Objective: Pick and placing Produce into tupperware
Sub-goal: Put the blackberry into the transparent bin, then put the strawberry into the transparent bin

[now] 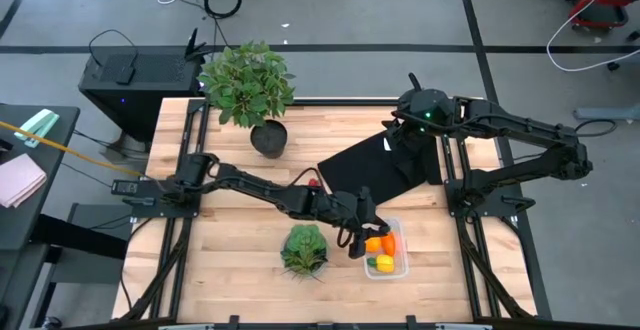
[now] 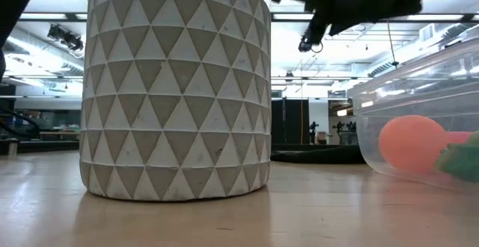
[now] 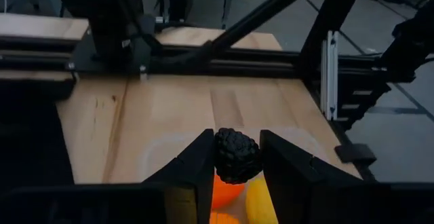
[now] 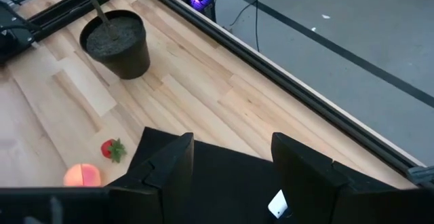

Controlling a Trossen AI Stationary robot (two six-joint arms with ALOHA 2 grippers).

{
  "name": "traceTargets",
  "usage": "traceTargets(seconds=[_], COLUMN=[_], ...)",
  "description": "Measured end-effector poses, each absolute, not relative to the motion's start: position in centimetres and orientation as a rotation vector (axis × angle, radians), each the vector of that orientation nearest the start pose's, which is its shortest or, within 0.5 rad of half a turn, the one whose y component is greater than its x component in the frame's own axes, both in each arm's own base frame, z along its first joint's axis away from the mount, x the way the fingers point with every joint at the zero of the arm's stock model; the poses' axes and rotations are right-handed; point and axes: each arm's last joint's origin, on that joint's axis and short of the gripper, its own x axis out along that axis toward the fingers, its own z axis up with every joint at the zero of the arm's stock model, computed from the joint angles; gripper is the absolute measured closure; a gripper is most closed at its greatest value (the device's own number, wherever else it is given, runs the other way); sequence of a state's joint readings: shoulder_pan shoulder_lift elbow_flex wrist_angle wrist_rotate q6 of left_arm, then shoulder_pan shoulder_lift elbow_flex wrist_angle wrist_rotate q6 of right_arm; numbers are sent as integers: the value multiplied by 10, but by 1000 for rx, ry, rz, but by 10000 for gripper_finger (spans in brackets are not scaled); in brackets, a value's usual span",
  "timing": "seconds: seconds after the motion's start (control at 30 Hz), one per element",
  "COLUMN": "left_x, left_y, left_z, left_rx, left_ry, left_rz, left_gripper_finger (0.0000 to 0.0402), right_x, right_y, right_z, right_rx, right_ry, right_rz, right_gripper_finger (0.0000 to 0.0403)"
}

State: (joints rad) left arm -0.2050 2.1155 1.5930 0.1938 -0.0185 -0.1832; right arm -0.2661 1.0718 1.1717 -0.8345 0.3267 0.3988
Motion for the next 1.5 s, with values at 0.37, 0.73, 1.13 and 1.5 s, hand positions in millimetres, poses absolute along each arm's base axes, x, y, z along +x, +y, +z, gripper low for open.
traceTargets(seconds=[0.37,0.73,1.13,1.5], left_x=[486,487,486,474], left_y=[-98,-82,-84,-82], left_z=[206,187,187,244], left_rx=[-154,-140,-152,-235], left_ry=[388,501,504,378], left_rz=[-127,-66,-68,-76], left_gripper_finger=[271,270,222,245], right_x=[193,193,193,193], right_y=[-62,-61,-61,-61], right_z=[356,356,356,356], right_rx=[348,356,357,355], right_ry=[622,622,622,629], right_rz=[-697,-688,-684,-663], right_gripper_finger=[198,198,198,198])
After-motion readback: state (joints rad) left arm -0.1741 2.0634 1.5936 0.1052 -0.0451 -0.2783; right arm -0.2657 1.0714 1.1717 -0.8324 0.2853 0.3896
